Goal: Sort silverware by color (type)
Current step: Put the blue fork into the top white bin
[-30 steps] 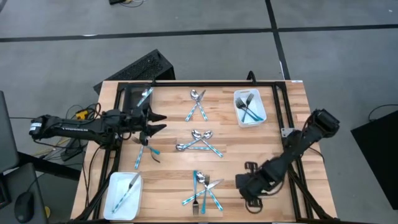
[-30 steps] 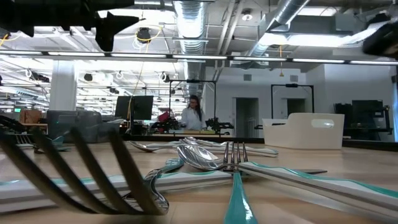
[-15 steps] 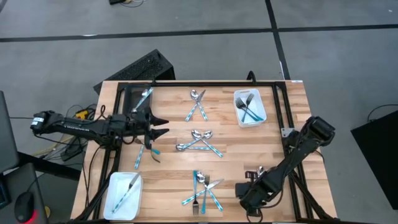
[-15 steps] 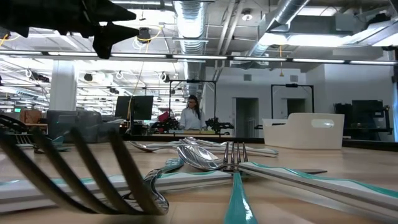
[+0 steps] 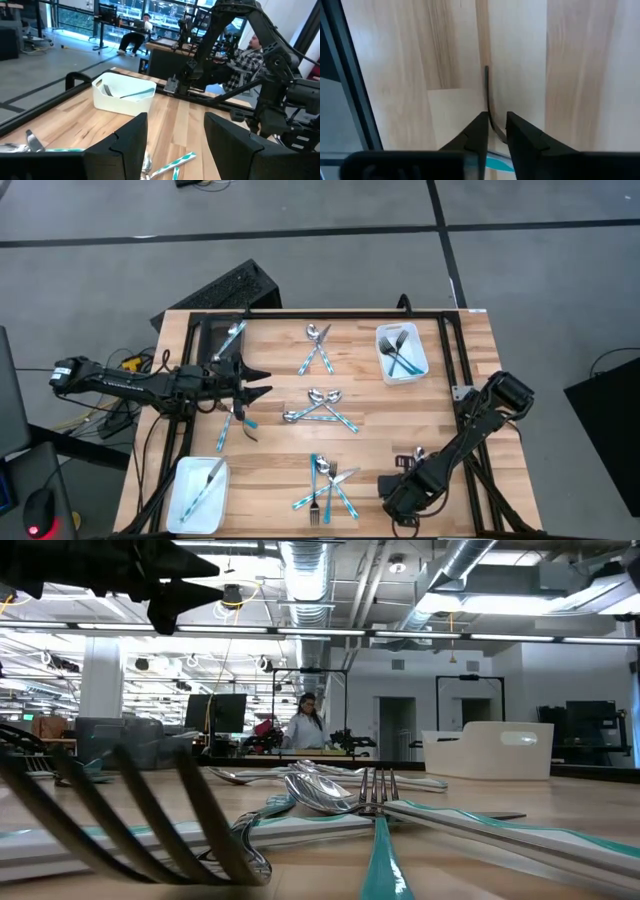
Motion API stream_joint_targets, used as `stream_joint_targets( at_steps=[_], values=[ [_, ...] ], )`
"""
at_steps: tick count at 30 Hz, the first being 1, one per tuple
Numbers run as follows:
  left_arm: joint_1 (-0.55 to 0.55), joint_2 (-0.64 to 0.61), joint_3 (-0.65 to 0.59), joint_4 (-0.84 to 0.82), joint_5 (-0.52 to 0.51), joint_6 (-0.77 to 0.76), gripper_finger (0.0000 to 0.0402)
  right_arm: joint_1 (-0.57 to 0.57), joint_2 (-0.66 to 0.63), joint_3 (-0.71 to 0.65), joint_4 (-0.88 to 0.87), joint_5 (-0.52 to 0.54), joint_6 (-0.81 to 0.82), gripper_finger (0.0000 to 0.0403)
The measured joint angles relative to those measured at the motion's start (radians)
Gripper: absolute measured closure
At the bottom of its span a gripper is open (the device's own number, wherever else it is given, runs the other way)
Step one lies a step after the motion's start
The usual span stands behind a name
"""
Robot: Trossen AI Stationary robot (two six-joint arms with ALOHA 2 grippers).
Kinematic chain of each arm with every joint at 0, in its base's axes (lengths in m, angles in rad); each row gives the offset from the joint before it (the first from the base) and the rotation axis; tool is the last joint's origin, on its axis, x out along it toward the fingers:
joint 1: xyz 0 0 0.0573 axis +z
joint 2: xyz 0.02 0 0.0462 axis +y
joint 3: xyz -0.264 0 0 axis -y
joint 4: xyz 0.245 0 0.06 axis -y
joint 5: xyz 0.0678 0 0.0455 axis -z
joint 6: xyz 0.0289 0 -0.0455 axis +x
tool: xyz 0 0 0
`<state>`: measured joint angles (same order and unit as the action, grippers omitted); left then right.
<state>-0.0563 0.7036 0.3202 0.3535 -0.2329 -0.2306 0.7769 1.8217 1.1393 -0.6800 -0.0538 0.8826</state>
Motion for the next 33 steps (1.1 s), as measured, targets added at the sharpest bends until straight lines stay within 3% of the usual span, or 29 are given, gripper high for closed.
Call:
stream_joint_targets(
  at_steps=[7,11,15,18,21,23,30,33],
  values=[
    [0.000,0.000,0.000,-0.007,0.000,0.000,0.0219,0.000,0.000,0.000,-0.001,0.006,0.008,0.0378],
    [0.000,0.000,0.000,-0.009,0.000,0.002,0.0219,-0.003,-0.003,0.000,-0.024,0.075,0.006,0.0388],
    [0.000,0.000,0.000,-0.046,-0.008,0.042,0.0219,-0.037,-0.006,0.008,-0.107,0.232,-0.041,0.0388],
    [-0.001,0.016,0.000,-0.093,-0.054,0.078,0.0219,-0.103,-0.034,0.017,-0.105,0.456,-0.098,0.0388],
    [0.000,0.051,0.000,-0.096,-0.105,0.068,0.0219,-0.188,-0.086,0.017,-0.008,0.619,-0.213,0.0388],
    [-0.001,0.071,0.000,-0.099,-0.105,0.069,0.0219,-0.250,-0.126,0.017,0.097,0.671,-0.319,0.0387],
    [-0.062,0.121,0.000,-0.138,-0.079,0.069,0.0219,-0.426,-0.237,0.018,0.538,0.657,-0.600,0.0387],
    [-0.127,0.122,-0.001,-0.159,-0.086,0.094,0.0219,-0.497,-0.258,0.019,0.674,0.577,-0.673,0.0387]
  ],
)
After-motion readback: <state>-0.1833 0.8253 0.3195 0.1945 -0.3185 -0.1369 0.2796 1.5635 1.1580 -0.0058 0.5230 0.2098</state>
